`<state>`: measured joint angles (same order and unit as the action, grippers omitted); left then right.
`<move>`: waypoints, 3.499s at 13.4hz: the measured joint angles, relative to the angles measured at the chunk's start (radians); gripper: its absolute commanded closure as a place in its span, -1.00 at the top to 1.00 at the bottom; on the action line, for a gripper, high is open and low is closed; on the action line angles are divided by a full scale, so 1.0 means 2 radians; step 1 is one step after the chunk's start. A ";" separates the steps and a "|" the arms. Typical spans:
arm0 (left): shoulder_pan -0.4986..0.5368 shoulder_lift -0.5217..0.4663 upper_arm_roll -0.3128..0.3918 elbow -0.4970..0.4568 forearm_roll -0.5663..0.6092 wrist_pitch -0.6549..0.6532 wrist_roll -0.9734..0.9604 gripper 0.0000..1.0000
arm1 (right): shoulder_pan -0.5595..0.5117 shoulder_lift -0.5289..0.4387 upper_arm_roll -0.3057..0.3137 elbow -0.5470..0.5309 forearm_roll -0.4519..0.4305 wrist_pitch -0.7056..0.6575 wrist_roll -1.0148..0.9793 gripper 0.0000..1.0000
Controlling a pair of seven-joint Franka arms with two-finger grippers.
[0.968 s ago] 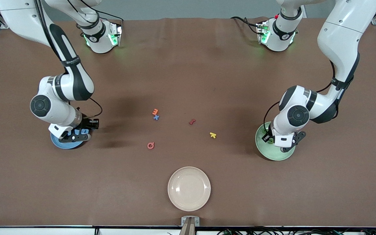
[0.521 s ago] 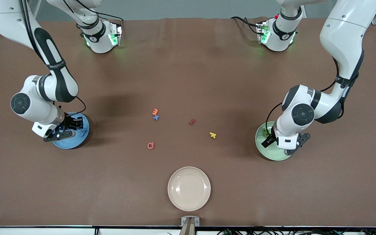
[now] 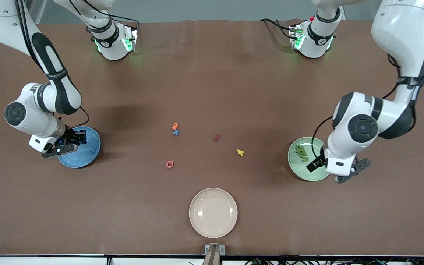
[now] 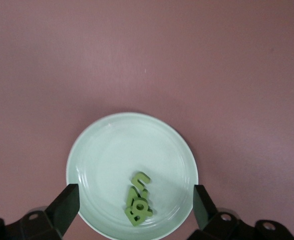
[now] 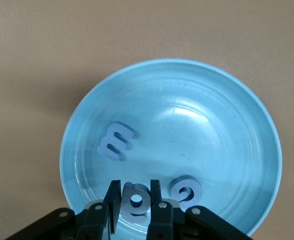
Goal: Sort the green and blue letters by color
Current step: 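Return the left gripper to rest while the right gripper reaches the blue x, then grasp the blue x with the right gripper, then carry the blue x over the blue plate with the right gripper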
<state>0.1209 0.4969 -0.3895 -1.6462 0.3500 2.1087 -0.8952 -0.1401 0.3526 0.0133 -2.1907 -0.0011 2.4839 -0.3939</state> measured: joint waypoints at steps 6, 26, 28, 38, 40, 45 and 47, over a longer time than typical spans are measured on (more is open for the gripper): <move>0.012 -0.045 -0.005 0.079 0.000 -0.102 0.127 1.00 | 0.000 0.000 0.001 -0.004 0.000 0.000 -0.001 0.79; -0.063 -0.270 0.158 0.011 -0.182 -0.274 0.391 1.00 | 0.287 0.045 0.016 0.051 0.028 0.004 0.514 0.97; -0.063 -0.270 0.158 0.011 -0.182 -0.271 0.391 1.00 | 0.299 0.069 0.016 0.073 0.028 0.007 0.555 0.97; -0.060 -0.253 0.162 0.015 -0.172 -0.263 0.391 1.00 | 0.362 0.119 0.016 0.123 0.028 0.003 0.654 0.36; -0.061 -0.253 0.161 0.016 -0.172 -0.263 0.391 1.00 | 0.362 0.118 0.016 0.126 0.028 -0.002 0.654 0.15; -0.064 -0.253 0.159 0.018 -0.172 -0.253 0.391 1.00 | 0.362 0.118 0.015 0.132 0.028 -0.004 0.646 -0.27; -0.065 -0.253 0.155 0.019 -0.172 -0.251 0.391 1.00 | 0.361 0.118 0.014 0.132 0.028 -0.005 0.643 -0.50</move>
<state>-0.0088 -0.0096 -0.0789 -1.6089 0.0061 1.6064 -0.1128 0.5824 0.5884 0.0409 -1.9262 0.0548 2.4745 0.8917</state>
